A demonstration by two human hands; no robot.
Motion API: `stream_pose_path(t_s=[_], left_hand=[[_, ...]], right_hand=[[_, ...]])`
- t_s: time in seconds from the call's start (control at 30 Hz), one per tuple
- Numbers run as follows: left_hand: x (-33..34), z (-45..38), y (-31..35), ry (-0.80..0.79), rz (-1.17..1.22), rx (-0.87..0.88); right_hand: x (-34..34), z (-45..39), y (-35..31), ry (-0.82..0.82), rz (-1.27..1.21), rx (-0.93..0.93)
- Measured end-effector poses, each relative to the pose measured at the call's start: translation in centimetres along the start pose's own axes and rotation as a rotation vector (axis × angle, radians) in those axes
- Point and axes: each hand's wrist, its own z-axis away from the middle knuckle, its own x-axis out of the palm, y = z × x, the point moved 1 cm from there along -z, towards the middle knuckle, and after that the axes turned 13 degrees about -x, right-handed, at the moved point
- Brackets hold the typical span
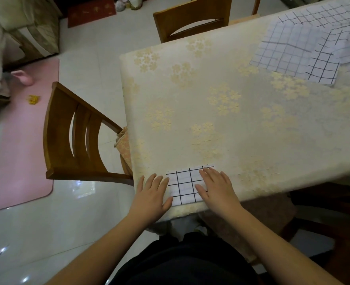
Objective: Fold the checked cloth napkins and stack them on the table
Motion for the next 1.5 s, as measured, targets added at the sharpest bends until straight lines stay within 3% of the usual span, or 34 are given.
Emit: stream_pose_path(t_s=[0.4,0.63,0.8,1.2,1.5], left_hand=[[-2.5,4.8,-6.0,-0.108,0.046,-0.180],[-1.8,7.6,-11.3,-0.096,0.141,-0.194],[-0.4,10.9,-17.4,-0.059,0.190,-0.182],[0.7,19.8,-35.2,-0.064,0.292,-0.410],[-1.7,20.7,-41.0,0.063,0.357,-0.428]], right_hand=[[-0.3,-1.1,-7.9,-0.136,0.106,-0.045],[1.6,-2.0,-15.0,-0.144,0.165,-0.102],[4.2,-2.4,-22.1,-0.126,0.216,-0.118],[9.4,-5.1,-40.6,-0.057,0.342,-0.248],[10.0,-9.5,-46.7,-0.026,0.406,-0.345]])
